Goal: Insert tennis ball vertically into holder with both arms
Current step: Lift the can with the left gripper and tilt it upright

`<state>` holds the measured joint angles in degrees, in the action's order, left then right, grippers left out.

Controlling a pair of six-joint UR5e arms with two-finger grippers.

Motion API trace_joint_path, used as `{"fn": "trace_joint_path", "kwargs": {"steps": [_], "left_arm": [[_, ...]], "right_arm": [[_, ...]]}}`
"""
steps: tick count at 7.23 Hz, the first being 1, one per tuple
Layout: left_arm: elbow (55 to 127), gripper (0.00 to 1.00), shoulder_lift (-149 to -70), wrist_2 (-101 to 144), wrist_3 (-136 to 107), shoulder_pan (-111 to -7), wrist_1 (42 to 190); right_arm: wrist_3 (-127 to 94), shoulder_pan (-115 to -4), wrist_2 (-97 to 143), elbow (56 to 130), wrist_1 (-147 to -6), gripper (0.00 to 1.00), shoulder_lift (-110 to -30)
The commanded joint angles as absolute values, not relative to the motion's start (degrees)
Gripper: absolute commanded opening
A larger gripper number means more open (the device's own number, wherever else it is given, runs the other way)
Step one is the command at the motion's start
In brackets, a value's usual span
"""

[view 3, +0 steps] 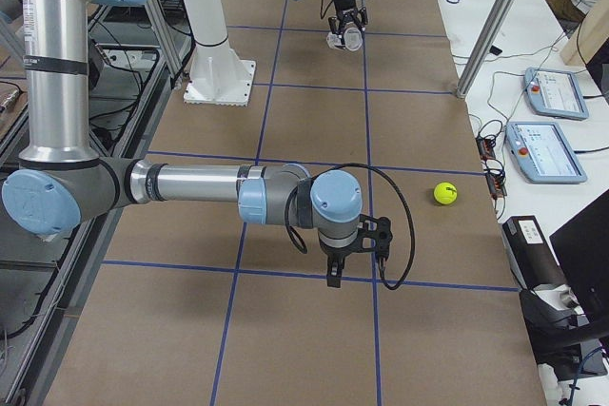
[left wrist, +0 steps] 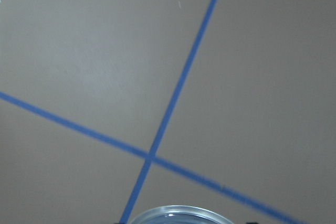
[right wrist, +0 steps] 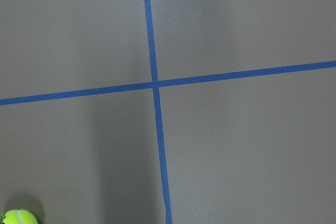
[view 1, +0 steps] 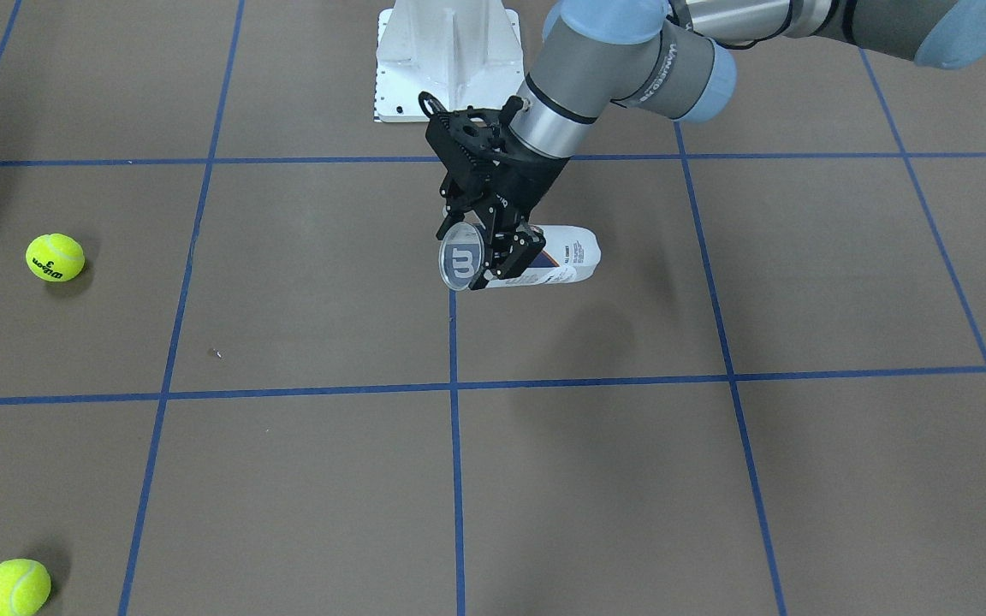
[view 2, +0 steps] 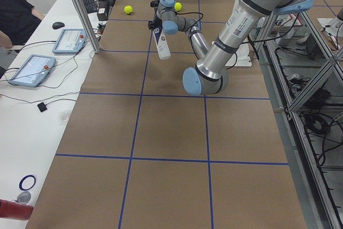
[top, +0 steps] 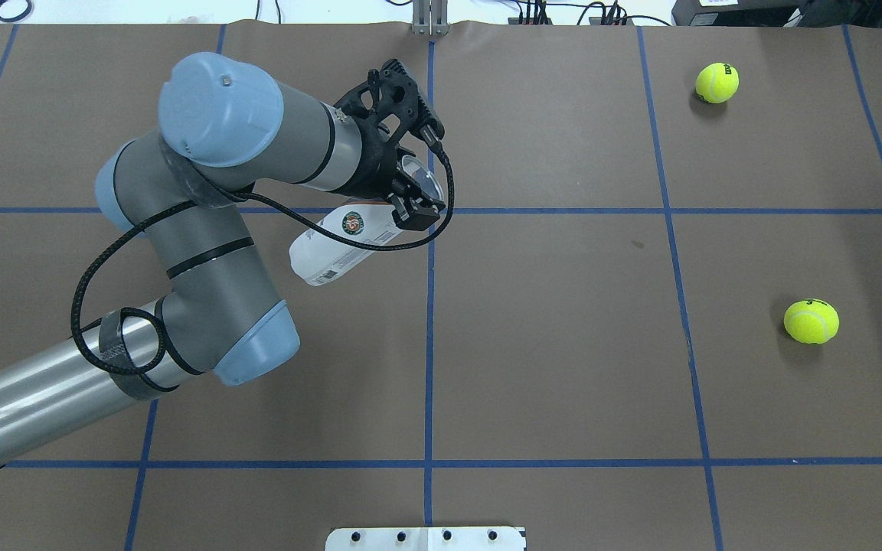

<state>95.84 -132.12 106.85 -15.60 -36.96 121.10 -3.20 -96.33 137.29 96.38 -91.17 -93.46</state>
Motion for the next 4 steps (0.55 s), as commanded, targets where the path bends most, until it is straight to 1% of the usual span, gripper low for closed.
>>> {"fn": "trace_joint_path", "kwargs": {"steps": [1, 3, 4], "left_arm": [[95.54, 0.45, -130.44, 101.11, -24.05, -36.83, 137.56], [95.36, 0.45, -126.49, 96.28, -27.92, -36.48, 151.37], [93.45, 0.45, -125.69, 90.76, -29.52, -36.04, 158.13]], "right_arm": [[-3.51, -96.33, 137.46, 96.33, -89.22, 0.99, -93.43], [-3.52, -96.33, 137.55, 96.33, -89.21, 0.99, -93.43], [-3.52, -96.33, 137.55, 96.42, -89.21, 0.99, -93.51]]}}
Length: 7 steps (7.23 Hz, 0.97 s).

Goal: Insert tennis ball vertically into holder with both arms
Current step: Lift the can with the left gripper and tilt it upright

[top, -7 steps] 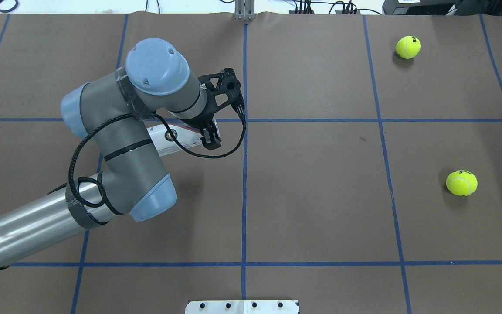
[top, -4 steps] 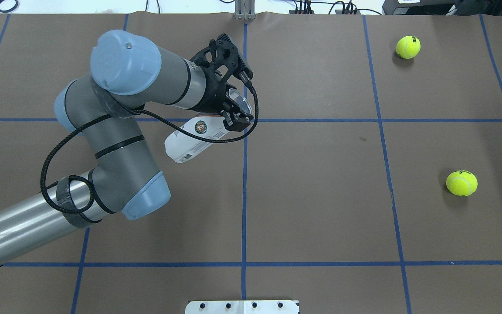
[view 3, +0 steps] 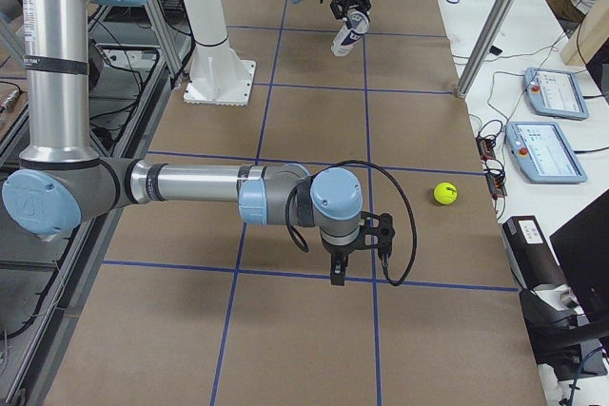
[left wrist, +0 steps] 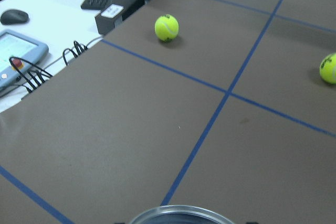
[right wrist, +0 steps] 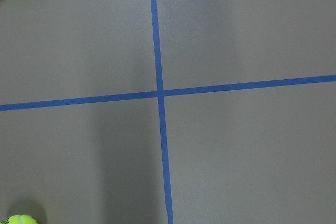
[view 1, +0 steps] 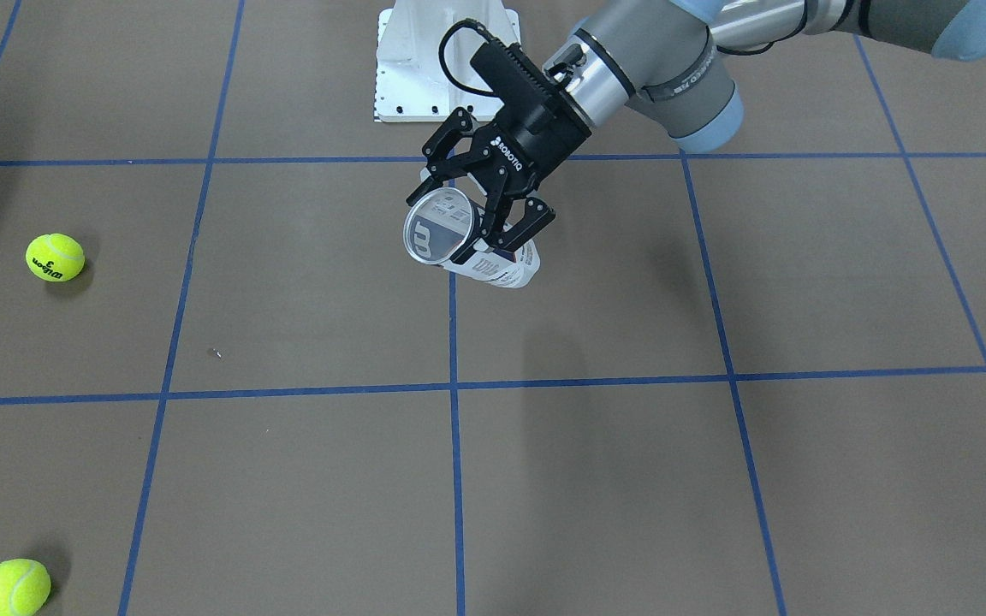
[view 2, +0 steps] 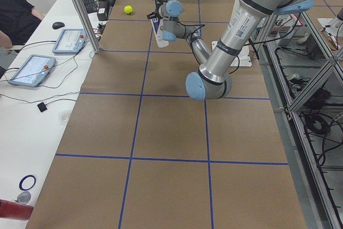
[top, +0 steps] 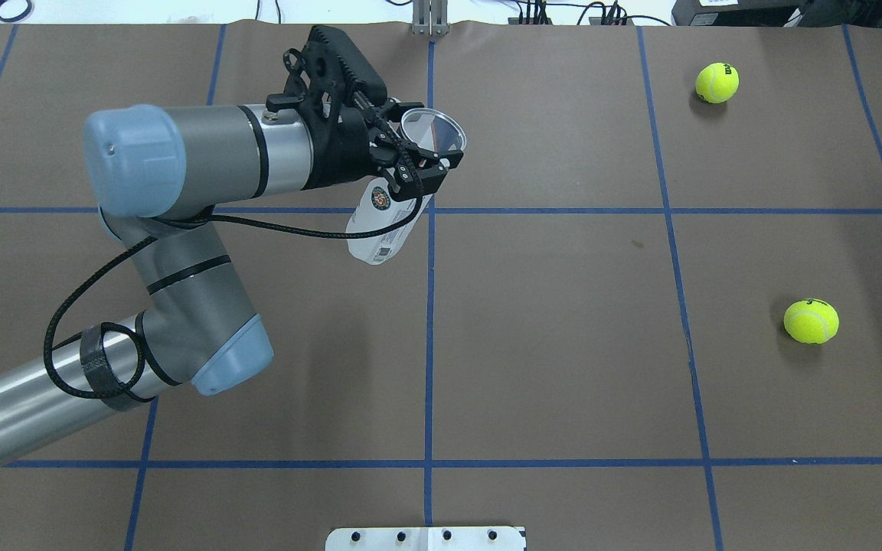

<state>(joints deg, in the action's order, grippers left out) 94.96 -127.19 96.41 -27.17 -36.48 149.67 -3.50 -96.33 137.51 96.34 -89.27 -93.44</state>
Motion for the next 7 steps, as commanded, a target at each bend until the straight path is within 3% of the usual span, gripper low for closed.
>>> {"fn": "trace_joint_path", "kwargs": {"steps": [1, 3, 7], "left_arm": [[88.90, 0.45, -125.60, 87.14, -31.71, -35.95, 166.82], [82.20, 0.45, -125.16, 82.81, -31.99, -35.86, 180.21], [79.38, 0.44, -120.84, 81.49, -31.55, -34.11, 186.75]], "right_arm": [[-3.52, -96.33, 137.55, 96.42, -89.21, 0.99, -93.43], [-3.52, -96.33, 137.55, 96.68, -89.21, 0.99, -93.43], [-3.52, -96.33, 137.55, 96.68, -89.21, 0.99, -93.52]]}}
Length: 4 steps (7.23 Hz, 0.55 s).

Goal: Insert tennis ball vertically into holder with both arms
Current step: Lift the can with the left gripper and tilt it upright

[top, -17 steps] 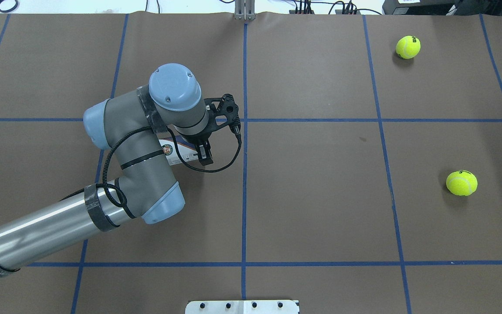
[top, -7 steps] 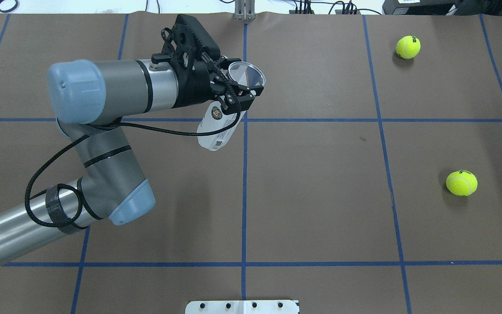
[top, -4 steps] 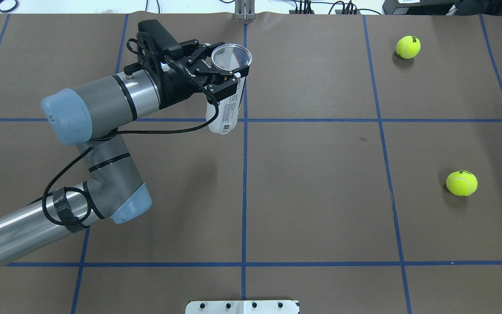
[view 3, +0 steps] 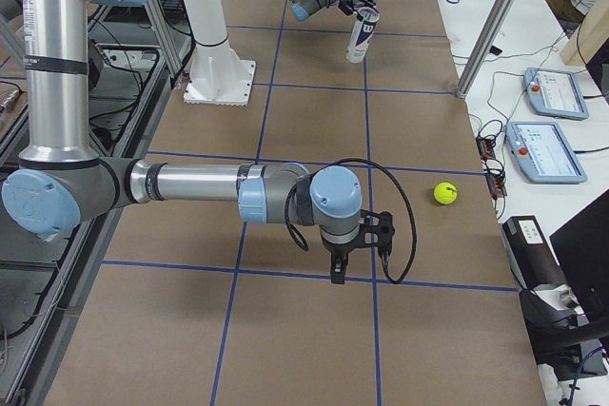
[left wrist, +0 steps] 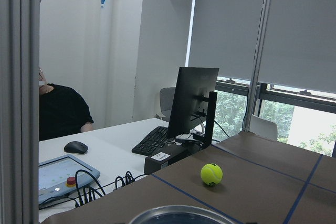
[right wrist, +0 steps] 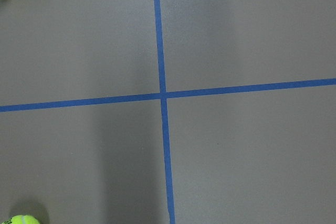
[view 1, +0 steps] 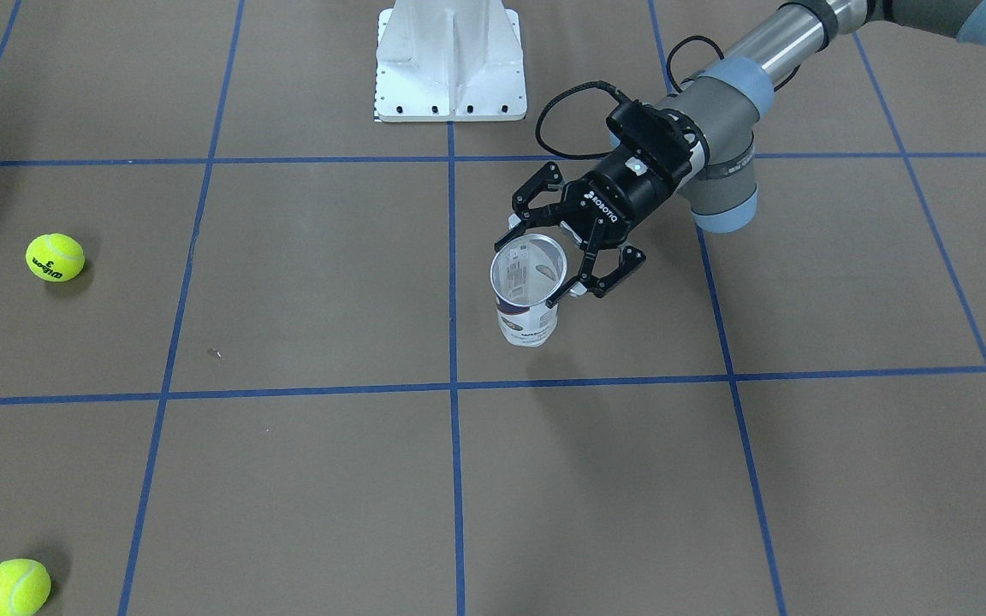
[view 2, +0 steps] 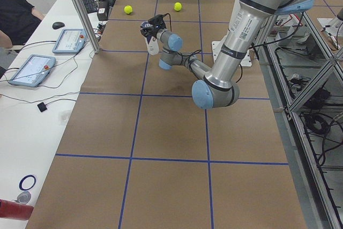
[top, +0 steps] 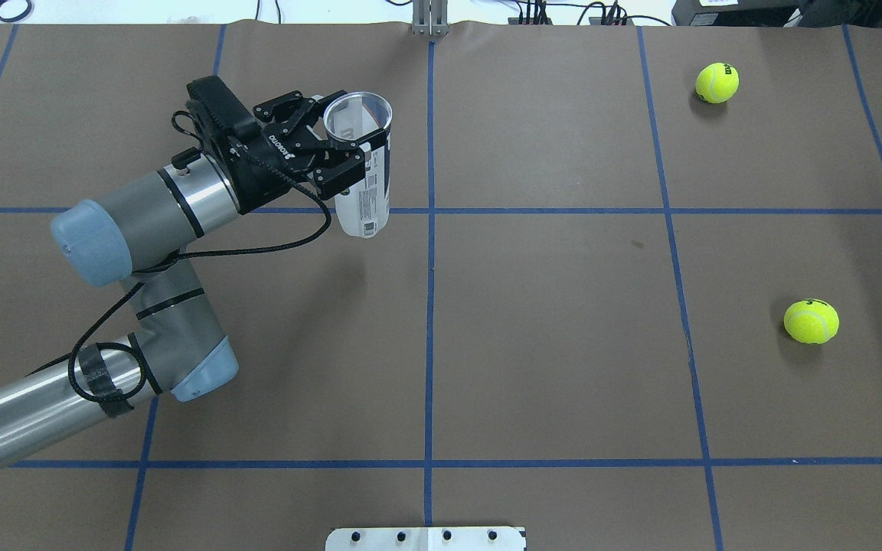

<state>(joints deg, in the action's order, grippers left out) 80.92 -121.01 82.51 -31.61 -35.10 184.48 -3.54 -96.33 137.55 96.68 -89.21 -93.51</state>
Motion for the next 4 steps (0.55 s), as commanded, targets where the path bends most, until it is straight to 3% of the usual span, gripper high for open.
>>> {"fn": "trace_joint_path", "kwargs": {"steps": [1, 4], "left_arm": [[79.37, 0.44, -120.94, 79.56, -31.55, -32.54, 187.64], [77.71, 0.44, -121.11, 74.20, -31.46, -28.58, 190.97]], "right_arm": [[-3.52, -96.33, 137.55, 96.68, -89.30, 0.99, -93.52], [-3.43, -96.33, 137.55, 96.50, -89.30, 0.99, -93.52]]}}
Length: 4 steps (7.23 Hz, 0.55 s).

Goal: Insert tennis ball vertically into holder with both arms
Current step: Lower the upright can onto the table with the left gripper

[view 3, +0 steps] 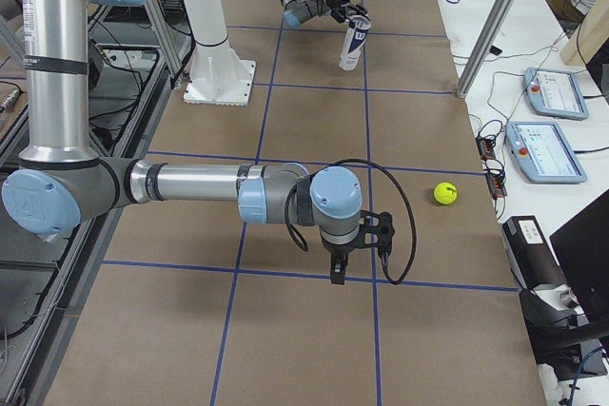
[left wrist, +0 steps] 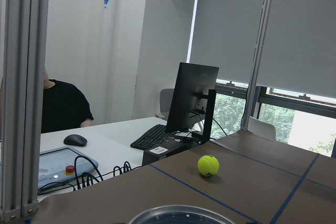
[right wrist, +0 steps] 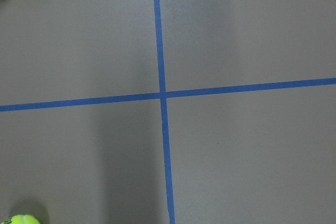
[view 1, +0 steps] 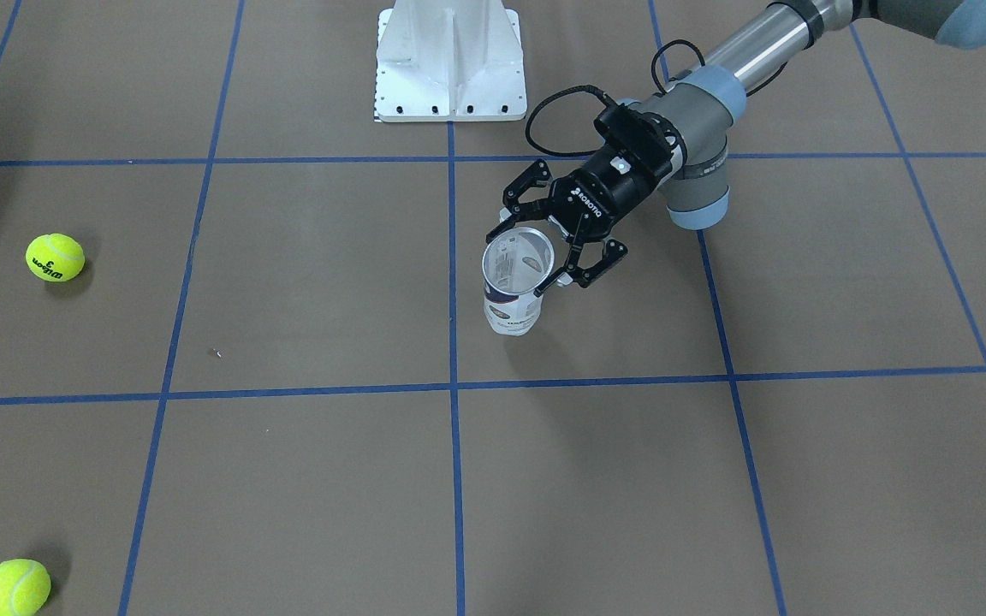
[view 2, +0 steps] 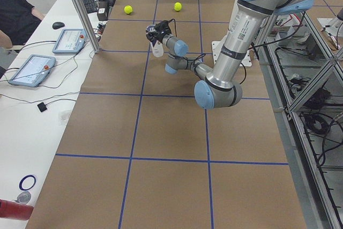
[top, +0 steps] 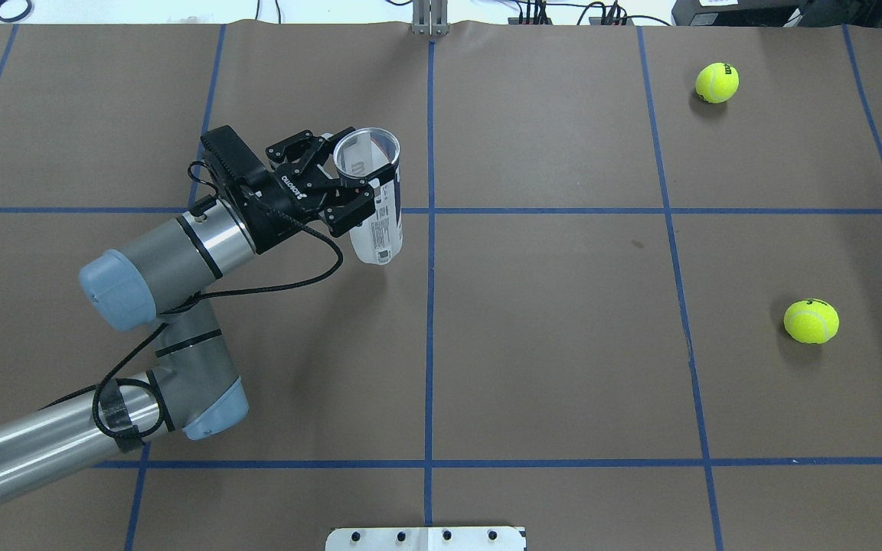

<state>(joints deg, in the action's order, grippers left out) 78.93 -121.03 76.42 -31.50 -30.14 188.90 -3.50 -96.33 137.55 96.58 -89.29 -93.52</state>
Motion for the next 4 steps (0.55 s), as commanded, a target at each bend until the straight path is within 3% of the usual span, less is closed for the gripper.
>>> {"fn": "trace_joint_path", "kwargs": {"steps": [1, 4], "left_arm": [[76.48, 0.44, -121.37, 72.18, -31.46, -27.26, 192.64], [75.76, 0.44, -121.73, 71.98, -31.46, -27.07, 192.74]], "right_arm": [[-3.43, -96.33, 137.55, 96.50, -89.30, 0.99, -93.52], [-3.34, -96.33, 137.46, 96.50, -89.30, 0.99, -93.52]]}}
